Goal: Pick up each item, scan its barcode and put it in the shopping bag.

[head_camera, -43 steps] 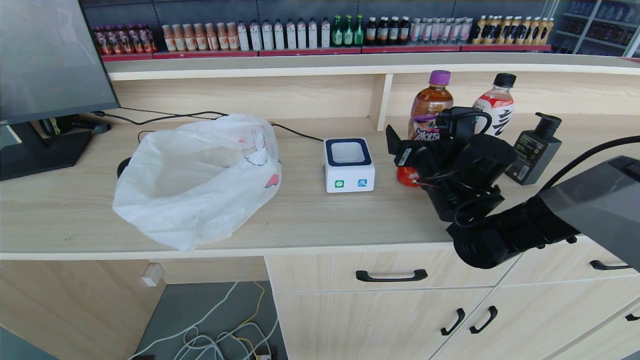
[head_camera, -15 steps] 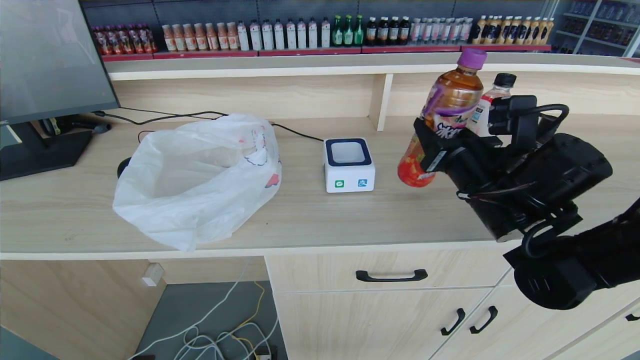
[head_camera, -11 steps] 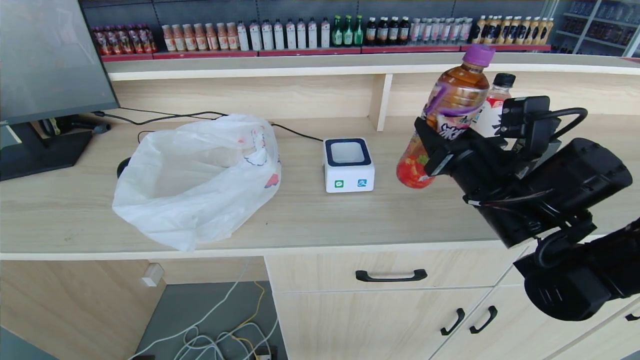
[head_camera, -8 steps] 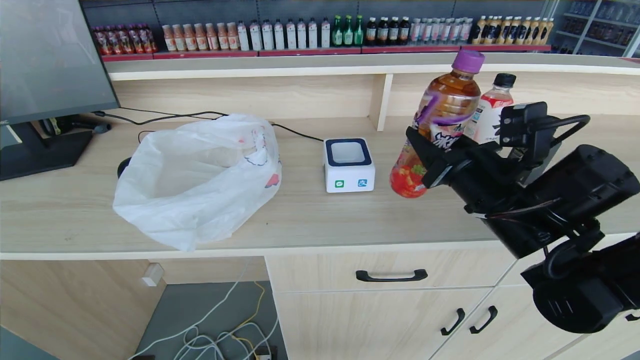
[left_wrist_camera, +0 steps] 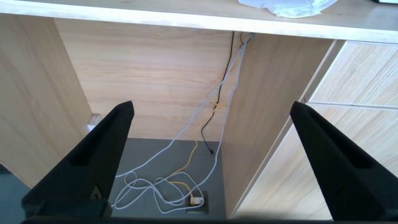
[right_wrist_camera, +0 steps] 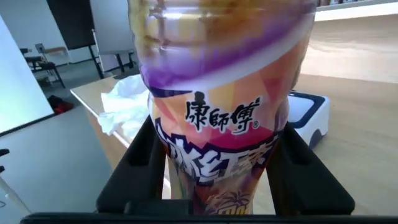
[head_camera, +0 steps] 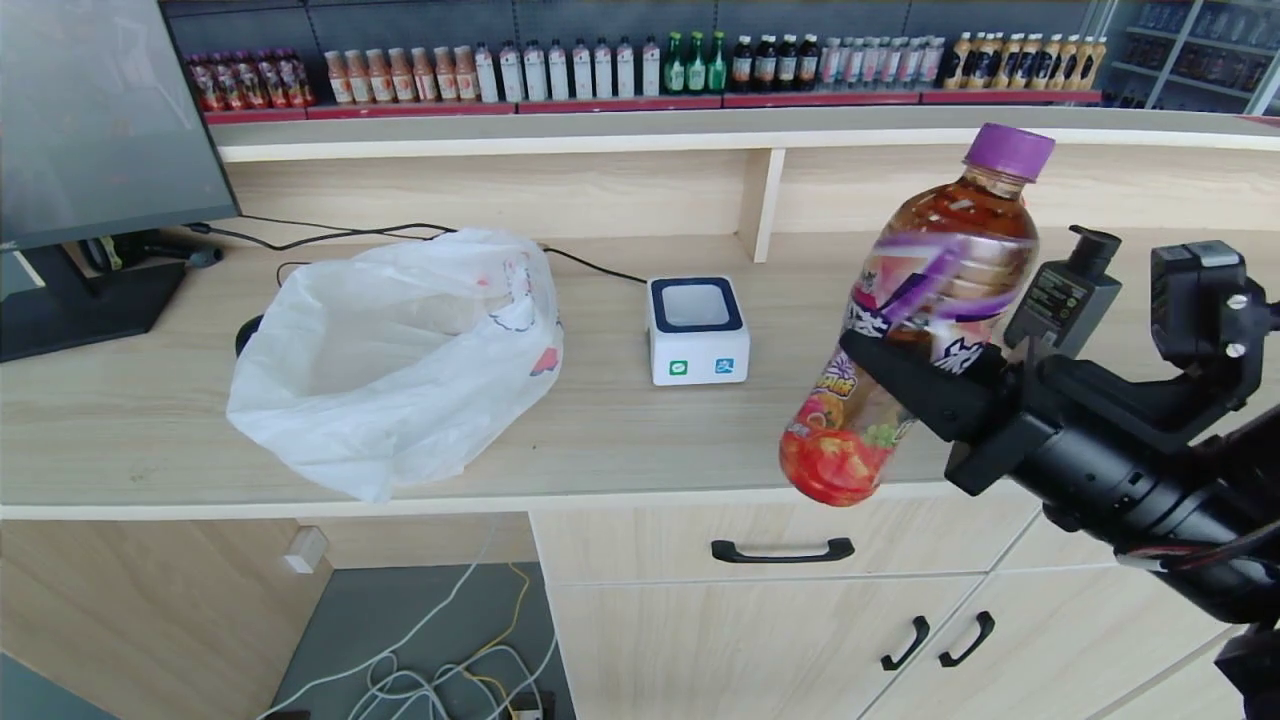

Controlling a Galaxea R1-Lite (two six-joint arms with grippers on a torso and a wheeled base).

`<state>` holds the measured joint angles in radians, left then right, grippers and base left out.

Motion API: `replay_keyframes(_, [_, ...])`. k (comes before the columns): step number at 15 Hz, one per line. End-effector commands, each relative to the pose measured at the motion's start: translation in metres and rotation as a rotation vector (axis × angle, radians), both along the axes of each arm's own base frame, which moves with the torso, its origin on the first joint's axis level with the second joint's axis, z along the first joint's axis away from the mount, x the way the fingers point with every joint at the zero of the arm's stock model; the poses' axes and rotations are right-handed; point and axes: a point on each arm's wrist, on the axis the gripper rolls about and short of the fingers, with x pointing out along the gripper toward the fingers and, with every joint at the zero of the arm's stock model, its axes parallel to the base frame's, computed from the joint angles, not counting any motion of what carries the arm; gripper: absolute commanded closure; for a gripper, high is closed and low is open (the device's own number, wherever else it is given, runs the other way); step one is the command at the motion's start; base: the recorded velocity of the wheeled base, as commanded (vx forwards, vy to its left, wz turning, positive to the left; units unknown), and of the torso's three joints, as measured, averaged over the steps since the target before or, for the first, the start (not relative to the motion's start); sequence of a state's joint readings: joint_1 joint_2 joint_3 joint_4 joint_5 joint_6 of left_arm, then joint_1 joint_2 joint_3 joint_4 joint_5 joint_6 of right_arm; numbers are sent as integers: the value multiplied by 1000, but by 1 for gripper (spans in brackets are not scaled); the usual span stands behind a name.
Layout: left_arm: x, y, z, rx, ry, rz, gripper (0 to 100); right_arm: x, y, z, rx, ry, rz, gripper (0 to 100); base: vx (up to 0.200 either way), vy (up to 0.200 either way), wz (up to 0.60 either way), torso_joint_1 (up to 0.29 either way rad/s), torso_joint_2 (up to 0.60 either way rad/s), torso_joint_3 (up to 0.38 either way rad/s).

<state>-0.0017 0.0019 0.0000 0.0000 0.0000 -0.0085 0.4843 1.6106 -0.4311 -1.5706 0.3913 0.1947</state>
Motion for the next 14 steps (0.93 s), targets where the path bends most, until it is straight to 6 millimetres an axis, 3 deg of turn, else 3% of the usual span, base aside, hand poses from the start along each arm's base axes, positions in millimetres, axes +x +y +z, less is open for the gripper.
replay_keyframes(1, [0,0,0,-1,0,0,0,-11,-4,8,27,-1,64,100,0,0,0,0,0,0])
replay_keyframes(9, [0,0,0,-1,0,0,0,-38,26,25,200,269,511,100,0,0,0,0,0,0])
replay_keyframes(14, [0,0,0,-1,0,-1,0,-54,43,33,240,339,657,100,0,0,0,0,0,0])
